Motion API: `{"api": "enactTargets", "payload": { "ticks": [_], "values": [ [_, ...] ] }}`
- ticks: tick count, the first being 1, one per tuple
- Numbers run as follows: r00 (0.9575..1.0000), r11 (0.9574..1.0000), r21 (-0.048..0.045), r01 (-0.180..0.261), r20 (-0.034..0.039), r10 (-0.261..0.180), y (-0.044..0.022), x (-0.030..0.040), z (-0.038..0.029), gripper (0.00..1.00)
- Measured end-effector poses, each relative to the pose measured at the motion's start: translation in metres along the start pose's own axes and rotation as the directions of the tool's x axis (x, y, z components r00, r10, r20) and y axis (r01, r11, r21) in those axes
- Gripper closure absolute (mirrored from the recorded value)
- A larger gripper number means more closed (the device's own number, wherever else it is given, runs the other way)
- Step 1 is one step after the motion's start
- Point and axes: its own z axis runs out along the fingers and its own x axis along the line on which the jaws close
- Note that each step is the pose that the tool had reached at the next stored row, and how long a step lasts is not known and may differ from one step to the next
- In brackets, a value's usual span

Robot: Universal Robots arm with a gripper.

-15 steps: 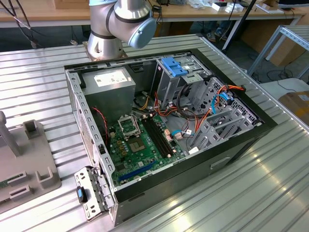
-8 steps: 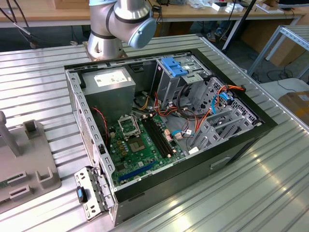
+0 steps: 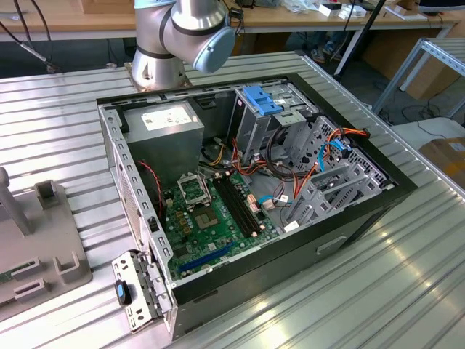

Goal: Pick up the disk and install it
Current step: 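Pick up the disk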

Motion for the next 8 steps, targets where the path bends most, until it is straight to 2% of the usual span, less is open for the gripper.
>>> {"api": "enactTargets", "payload": {
  "ticks": [2, 8],
  "values": [
    [1.0000, 1.0000, 0.0004, 0.000, 0.0002, 0.000, 0.0000, 0.0001, 0.0027, 0.46],
    [1.0000, 1.0000, 0.0003, 0.000, 0.0001, 0.000, 0.0000, 0.0001, 0.0034, 0.46]
  ]
}}
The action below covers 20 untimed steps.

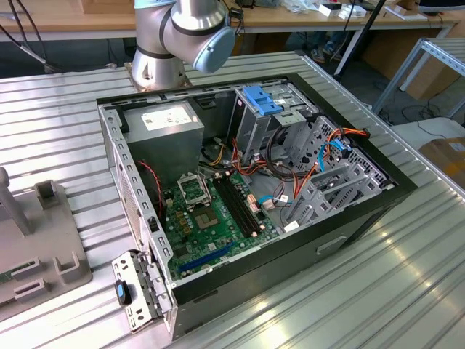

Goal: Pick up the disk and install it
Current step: 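Pick up the disk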

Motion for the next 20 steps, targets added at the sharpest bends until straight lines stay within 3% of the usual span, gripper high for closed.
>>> {"api": "enactTargets", "payload": {
  "ticks": [9, 12, 13, 20],
  "values": [
    [1.0000, 1.0000, 0.0000, 0.000, 0.0000, 0.000, 0.0000, 0.0000, 0.0003, 0.46],
    [1.0000, 1.0000, -0.0001, 0.000, 0.0000, 0.000, 0.0000, 0.0000, 0.0004, 0.54],
    [1.0000, 1.0000, -0.0001, 0.000, -0.0001, 0.000, 0.0000, 0.0000, 0.0005, 0.63],
    [1.0000, 1.0000, 0.0000, 0.000, 0.0000, 0.000, 0.0000, 0.0000, 0.0008, 0.63]
  ]
}}
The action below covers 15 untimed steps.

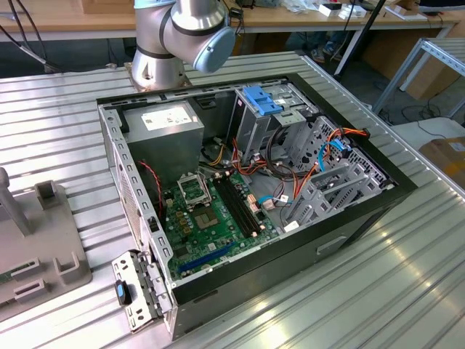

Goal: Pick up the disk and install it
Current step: 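Pick up the disk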

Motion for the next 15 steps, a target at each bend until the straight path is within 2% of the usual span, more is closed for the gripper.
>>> {"api": "enactTargets", "payload": {
  "ticks": [9, 13, 15],
  "values": [
    [1.0000, 1.0000, 0.0003, 0.000, 0.0001, 0.000, 0.0000, 0.0000, 0.0000, 0.63],
    [1.0000, 1.0000, 0.0000, 0.000, 0.0000, 0.000, -0.0001, -0.0002, -0.0089, 0.63],
    [1.0000, 1.0000, 0.0002, 0.000, 0.0000, 0.000, -0.0002, -0.0004, -0.0178, 0.63]
  ]
}}
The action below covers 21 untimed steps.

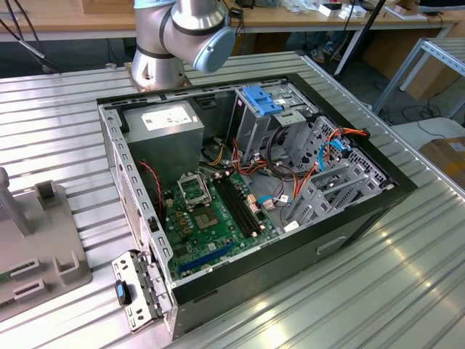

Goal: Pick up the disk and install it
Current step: 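Pick up the disk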

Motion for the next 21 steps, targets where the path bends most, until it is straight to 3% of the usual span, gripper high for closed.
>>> {"api": "enactTargets", "payload": {
  "ticks": [9, 11, 21],
  "values": [
    [1.0000, 1.0000, -0.0002, 0.000, 0.0000, 0.000, -0.0003, -0.0006, -0.0284, 0.63],
    [1.0000, 1.0000, -0.0002, 0.000, 0.0000, 0.000, -0.0004, -0.0009, -0.0417, 0.63],
    [1.0000, 1.0000, -0.0001, 0.000, 0.0000, 0.000, -0.0009, -0.0020, -0.0907, 0.63]
  ]
}}
